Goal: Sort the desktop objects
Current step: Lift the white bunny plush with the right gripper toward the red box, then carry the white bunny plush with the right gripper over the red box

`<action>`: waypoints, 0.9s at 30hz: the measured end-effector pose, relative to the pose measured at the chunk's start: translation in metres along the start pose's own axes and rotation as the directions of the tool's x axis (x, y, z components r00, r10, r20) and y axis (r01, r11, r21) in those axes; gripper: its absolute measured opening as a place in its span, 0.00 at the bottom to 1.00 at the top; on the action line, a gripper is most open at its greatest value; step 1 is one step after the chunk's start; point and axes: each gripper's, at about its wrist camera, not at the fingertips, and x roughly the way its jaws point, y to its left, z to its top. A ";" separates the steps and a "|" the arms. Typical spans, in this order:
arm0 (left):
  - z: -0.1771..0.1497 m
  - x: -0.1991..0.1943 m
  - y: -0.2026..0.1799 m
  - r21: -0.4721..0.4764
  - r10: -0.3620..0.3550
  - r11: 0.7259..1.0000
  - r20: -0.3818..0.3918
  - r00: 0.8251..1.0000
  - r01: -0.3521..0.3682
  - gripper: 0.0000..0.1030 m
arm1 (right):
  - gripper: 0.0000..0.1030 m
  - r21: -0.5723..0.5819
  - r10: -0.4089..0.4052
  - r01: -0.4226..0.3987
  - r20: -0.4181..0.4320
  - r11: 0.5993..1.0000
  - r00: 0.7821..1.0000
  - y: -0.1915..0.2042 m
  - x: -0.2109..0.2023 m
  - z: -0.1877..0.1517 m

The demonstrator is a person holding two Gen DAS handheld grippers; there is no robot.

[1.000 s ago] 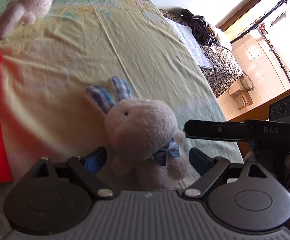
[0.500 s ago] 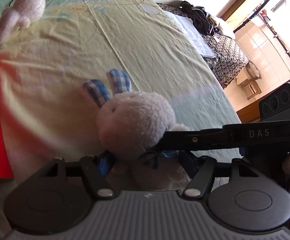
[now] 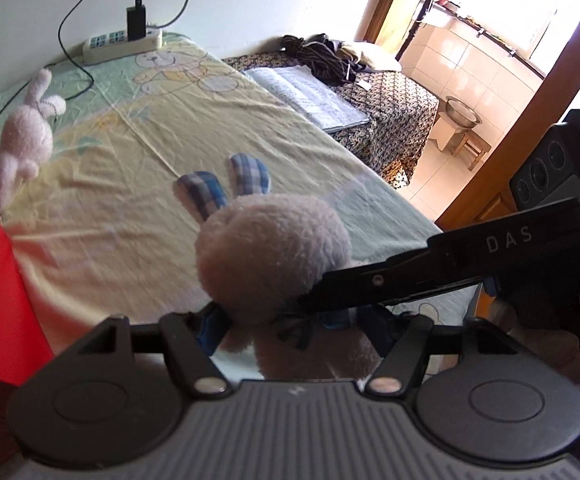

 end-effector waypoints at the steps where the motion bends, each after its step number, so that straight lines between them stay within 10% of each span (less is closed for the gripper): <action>1: 0.001 -0.010 0.000 0.018 0.004 1.000 0.022 1.000 -0.004 0.69 | 0.41 -0.008 0.006 -0.006 0.014 1.000 1.000 0.007 -0.001 -0.002; 15: 0.001 -0.149 0.066 0.107 0.113 0.982 0.329 0.937 -0.156 0.72 | 0.41 -0.264 0.182 -0.143 0.130 0.954 0.975 0.150 0.046 -0.016; 27: -0.030 -0.202 0.167 -0.013 0.267 0.960 0.325 0.907 -0.278 0.73 | 0.41 -0.305 0.182 -0.160 0.044 0.939 0.982 0.221 0.156 -0.036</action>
